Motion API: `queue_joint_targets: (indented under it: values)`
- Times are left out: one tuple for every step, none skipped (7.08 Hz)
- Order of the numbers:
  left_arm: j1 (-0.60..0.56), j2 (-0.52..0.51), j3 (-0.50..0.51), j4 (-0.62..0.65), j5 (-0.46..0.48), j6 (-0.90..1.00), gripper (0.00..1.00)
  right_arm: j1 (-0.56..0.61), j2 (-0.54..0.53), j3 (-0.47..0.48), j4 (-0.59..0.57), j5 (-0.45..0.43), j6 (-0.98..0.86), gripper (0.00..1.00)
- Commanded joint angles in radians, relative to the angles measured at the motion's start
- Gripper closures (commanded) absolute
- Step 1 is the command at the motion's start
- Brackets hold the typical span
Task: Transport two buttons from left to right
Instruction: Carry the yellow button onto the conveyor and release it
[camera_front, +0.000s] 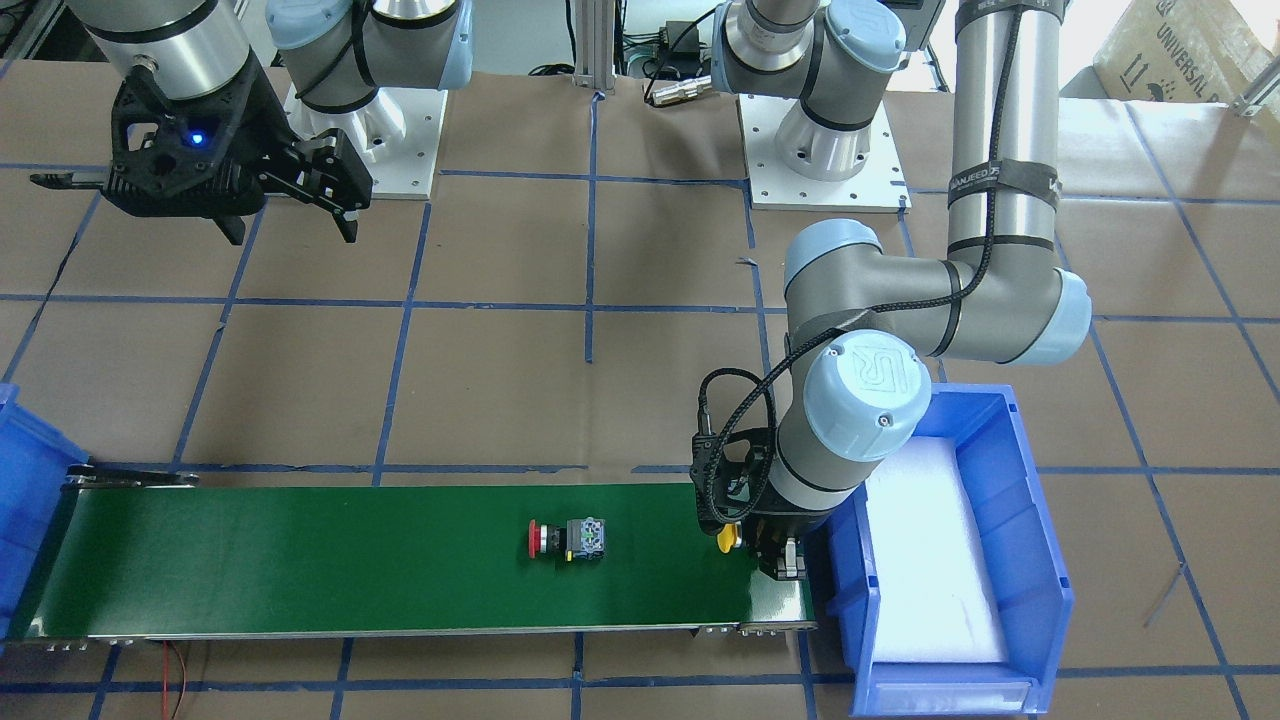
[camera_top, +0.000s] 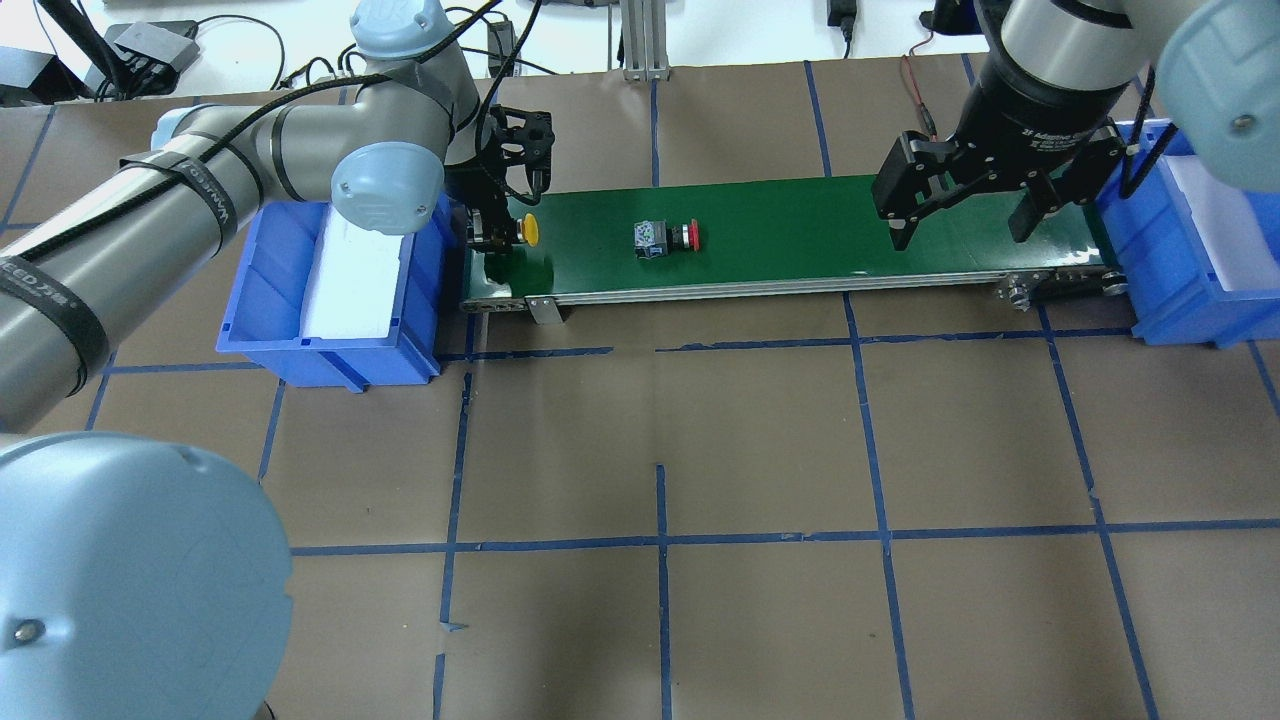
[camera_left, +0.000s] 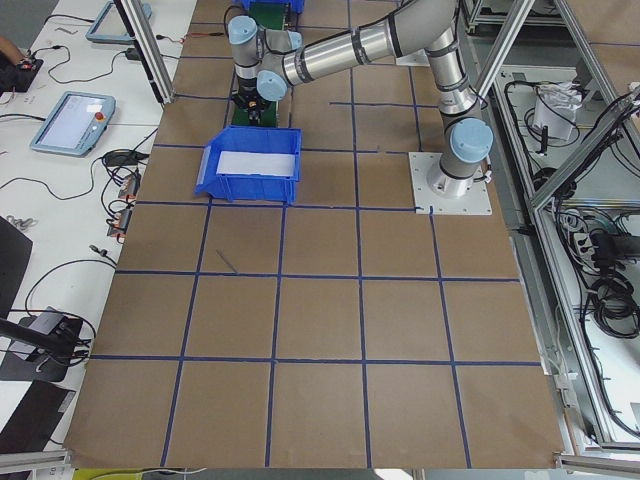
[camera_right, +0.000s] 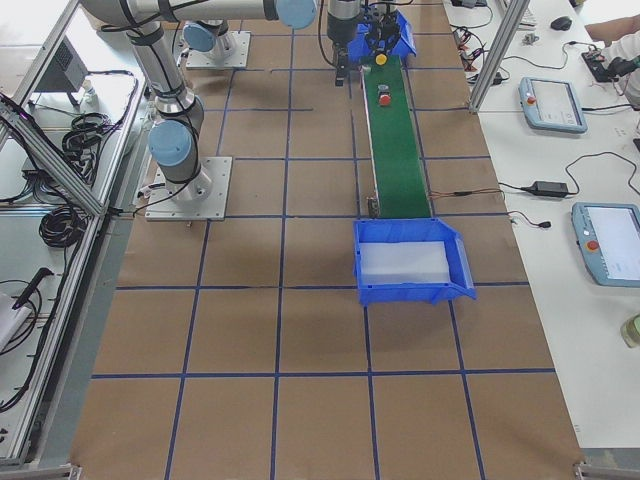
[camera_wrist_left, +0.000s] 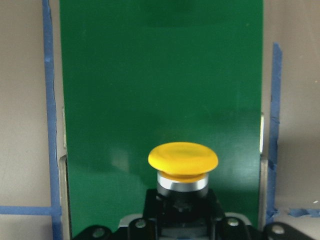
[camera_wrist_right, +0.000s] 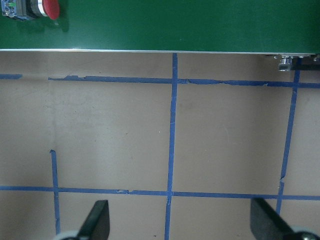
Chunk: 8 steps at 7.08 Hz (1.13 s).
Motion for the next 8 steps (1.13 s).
queue_joint_targets:
  values:
    - [-0.002, -0.021, -0.007, 0.021, 0.000, 0.000, 0.66, 0.000, 0.000, 0.000, 0.000, -0.002, 0.000, 0.00]
    - [0.001, -0.021, -0.002, 0.012, -0.001, -0.006, 0.03, 0.000, 0.000, 0.000, 0.000, -0.002, 0.000, 0.00]
    - [-0.004, 0.007, -0.004, 0.003, -0.006, -0.007, 0.03, 0.000, 0.000, 0.000, 0.000, -0.002, 0.000, 0.00]
    - [-0.007, 0.044, -0.005, -0.061, -0.016, -0.008, 0.03, 0.000, 0.000, 0.000, 0.000, -0.002, 0.000, 0.00]
    - [-0.010, 0.130, -0.010, -0.154, -0.016, -0.026, 0.03, 0.000, 0.000, 0.000, 0.000, -0.002, 0.000, 0.00]
    - [-0.008, 0.240, -0.013, -0.280, -0.018, -0.133, 0.03, 0.000, 0.000, 0.000, 0.000, -0.002, 0.000, 0.00]
    - [-0.010, 0.318, -0.015, -0.372, -0.017, -0.234, 0.03, 0.000, 0.000, 0.000, 0.002, -0.002, 0.000, 0.00]
    - [-0.010, 0.394, -0.021, -0.423, -0.012, -0.375, 0.02, -0.002, 0.000, 0.000, 0.002, -0.002, -0.002, 0.00]
